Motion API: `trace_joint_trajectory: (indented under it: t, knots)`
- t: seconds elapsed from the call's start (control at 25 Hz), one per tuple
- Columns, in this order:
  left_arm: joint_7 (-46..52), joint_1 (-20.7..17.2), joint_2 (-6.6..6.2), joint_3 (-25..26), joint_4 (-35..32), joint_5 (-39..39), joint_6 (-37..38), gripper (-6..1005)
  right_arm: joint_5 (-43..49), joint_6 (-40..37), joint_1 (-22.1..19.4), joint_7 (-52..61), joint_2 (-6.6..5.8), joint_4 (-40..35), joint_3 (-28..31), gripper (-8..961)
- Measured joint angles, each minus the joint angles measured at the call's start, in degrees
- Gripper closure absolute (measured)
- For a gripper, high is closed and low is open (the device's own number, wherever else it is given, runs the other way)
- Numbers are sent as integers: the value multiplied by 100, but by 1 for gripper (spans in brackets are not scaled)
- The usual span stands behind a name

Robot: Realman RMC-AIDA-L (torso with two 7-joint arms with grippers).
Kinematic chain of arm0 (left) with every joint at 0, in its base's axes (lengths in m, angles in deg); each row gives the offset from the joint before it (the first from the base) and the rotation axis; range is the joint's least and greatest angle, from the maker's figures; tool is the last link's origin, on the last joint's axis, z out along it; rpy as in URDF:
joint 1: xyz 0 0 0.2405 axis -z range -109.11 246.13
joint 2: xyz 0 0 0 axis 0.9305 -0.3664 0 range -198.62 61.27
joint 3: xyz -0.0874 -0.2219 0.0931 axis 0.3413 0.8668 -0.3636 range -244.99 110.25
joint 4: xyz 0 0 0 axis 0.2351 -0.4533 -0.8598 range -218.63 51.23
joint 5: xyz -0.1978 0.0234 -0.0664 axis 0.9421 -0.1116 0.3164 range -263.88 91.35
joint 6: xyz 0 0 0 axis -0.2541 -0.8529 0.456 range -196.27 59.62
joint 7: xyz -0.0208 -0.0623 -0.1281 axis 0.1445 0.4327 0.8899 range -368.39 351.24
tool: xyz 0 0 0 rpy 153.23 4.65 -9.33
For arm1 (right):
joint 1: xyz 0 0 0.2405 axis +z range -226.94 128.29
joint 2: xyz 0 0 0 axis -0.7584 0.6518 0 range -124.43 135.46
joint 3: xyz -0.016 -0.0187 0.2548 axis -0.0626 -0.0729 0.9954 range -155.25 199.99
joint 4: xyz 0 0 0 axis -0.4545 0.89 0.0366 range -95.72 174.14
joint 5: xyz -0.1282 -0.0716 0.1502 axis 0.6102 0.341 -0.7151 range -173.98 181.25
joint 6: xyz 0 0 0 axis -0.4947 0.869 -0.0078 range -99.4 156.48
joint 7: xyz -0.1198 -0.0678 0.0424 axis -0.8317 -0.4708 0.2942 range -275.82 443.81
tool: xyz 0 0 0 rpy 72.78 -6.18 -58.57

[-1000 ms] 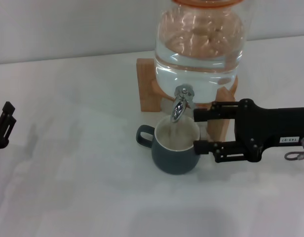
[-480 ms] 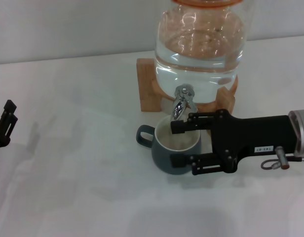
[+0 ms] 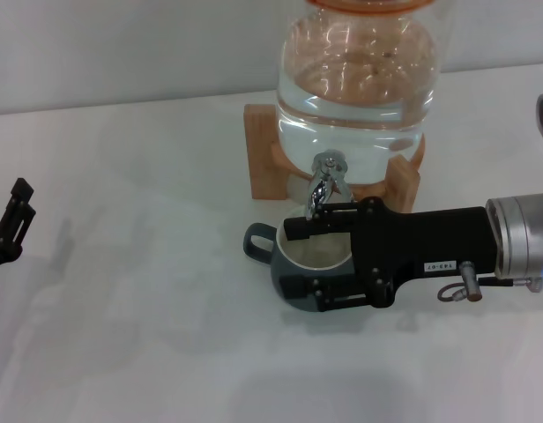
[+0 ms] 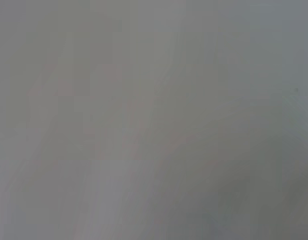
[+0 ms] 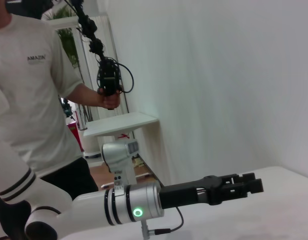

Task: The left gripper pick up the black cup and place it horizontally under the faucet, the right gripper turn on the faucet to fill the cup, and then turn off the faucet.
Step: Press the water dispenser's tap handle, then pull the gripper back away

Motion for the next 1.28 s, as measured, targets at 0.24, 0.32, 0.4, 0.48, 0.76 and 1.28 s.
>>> trace_joint_trajectory:
  t: [0.24, 0.32, 0.4, 0.48, 0.76, 1.28]
  knots:
    - [0, -32, 1, 0, -18, 1, 0, 399, 4, -37, -39, -109, -6, -5, 118, 230]
    - [0, -33, 1, 0, -24, 3, -1, 399, 16, -37, -42, -119, -8, 6, 170, 230]
    - [0, -34, 5, 0, -28, 4, -2, 399, 42, -33, -51, -141, -10, 37, 283, 230]
    - [0, -34, 9, 4, -34, 7, -4, 399, 59, -33, -63, -149, -18, 51, 375, 230]
    - [0, -10, 10, 9, -52, 14, -8, 399, 71, 14, -170, -153, -37, 65, 635, 230]
    - [0, 10, 10, 0, -55, -3, -10, 399, 68, -33, -197, -221, -34, 181, 759, 230]
